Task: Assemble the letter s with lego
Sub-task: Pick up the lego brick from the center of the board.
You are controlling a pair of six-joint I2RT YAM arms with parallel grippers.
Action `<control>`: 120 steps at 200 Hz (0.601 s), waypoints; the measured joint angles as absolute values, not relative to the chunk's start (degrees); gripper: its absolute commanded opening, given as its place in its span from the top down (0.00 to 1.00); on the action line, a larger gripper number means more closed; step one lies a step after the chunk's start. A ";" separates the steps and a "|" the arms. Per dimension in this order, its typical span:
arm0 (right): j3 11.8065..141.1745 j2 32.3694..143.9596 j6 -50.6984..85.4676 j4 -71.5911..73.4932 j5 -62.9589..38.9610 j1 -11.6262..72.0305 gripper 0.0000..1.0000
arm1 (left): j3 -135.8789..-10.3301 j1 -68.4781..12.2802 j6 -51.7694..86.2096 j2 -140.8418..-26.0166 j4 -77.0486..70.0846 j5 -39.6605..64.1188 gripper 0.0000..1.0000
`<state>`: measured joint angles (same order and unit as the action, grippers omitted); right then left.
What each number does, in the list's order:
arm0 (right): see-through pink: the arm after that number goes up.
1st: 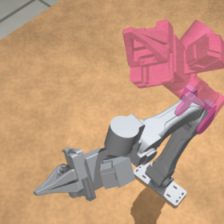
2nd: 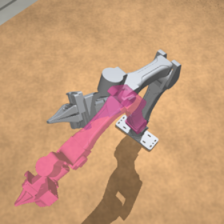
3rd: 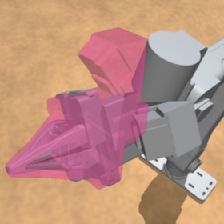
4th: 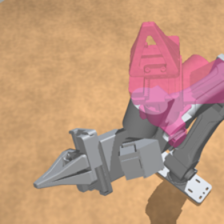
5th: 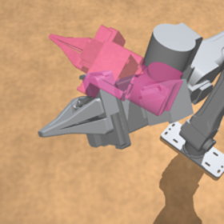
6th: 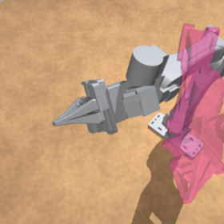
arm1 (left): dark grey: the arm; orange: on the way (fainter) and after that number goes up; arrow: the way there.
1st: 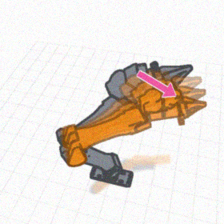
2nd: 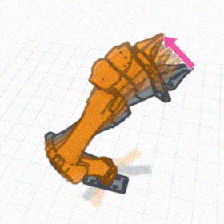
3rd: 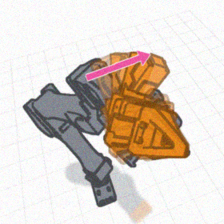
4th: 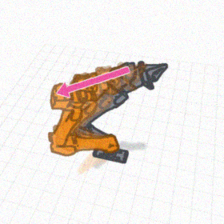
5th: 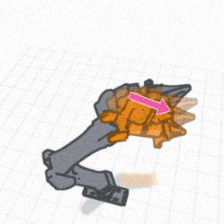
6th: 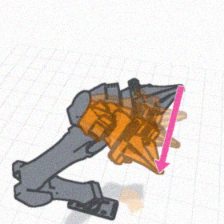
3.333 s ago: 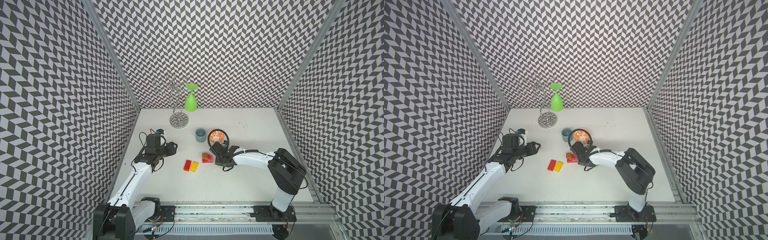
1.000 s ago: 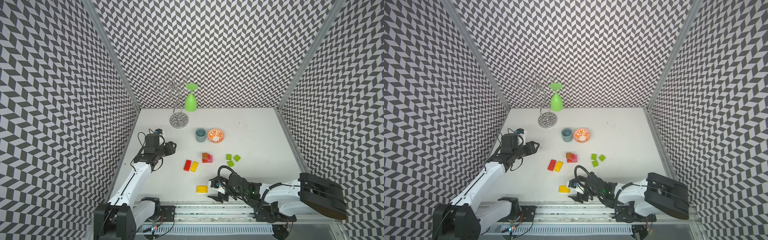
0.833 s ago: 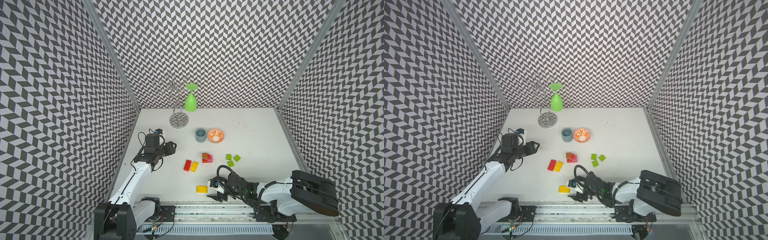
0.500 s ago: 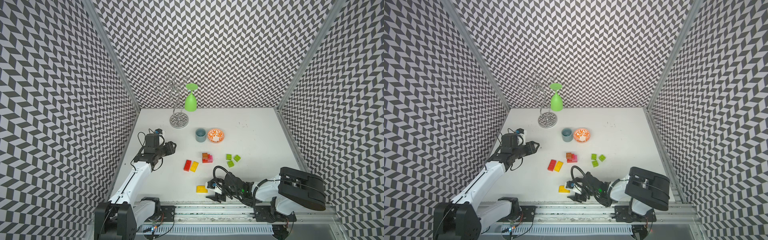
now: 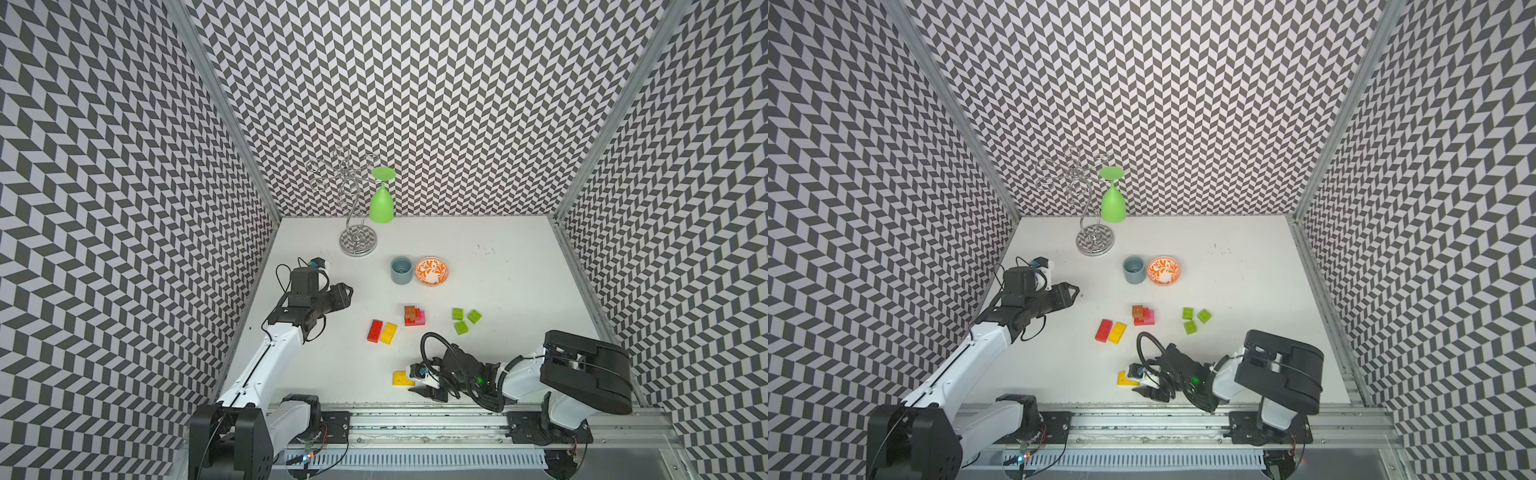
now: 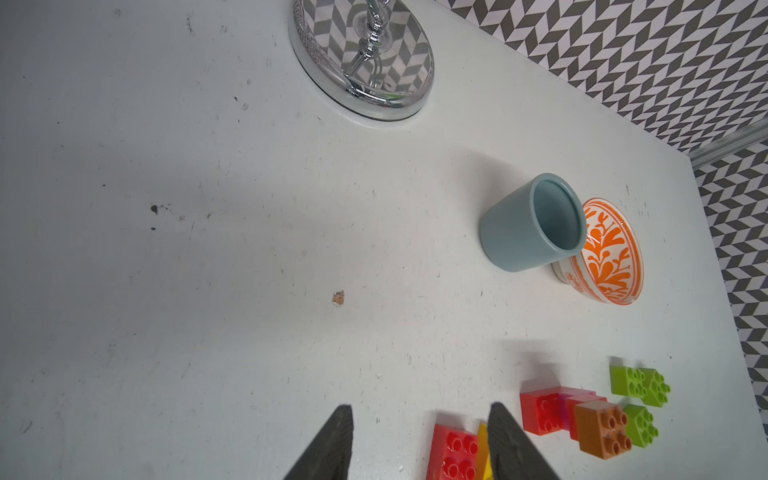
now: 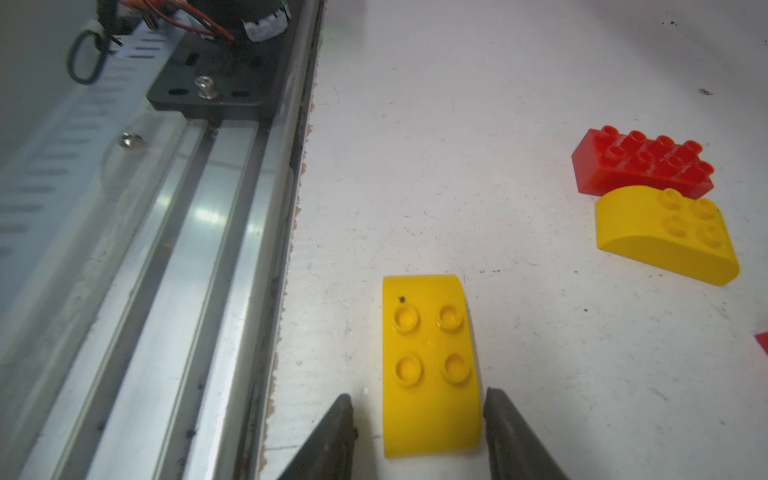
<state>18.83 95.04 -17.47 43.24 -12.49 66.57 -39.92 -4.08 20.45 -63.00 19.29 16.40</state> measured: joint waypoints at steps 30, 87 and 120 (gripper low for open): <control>18.83 95.39 -17.56 43.79 -12.51 66.57 0.63 | -39.88 -4.08 20.45 -63.00 19.27 16.43 0.46; 19.09 95.61 -17.58 43.97 -12.01 66.50 0.74 | -39.75 -4.08 20.47 -63.00 19.25 16.45 0.46; 19.57 95.22 -17.74 42.78 -11.20 66.46 0.81 | -39.75 -4.08 20.45 -63.00 19.25 16.45 0.46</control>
<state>19.57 95.22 -17.74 42.78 -11.20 66.46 -39.75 -4.08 20.45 -63.00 19.25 16.45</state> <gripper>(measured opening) 0.324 0.540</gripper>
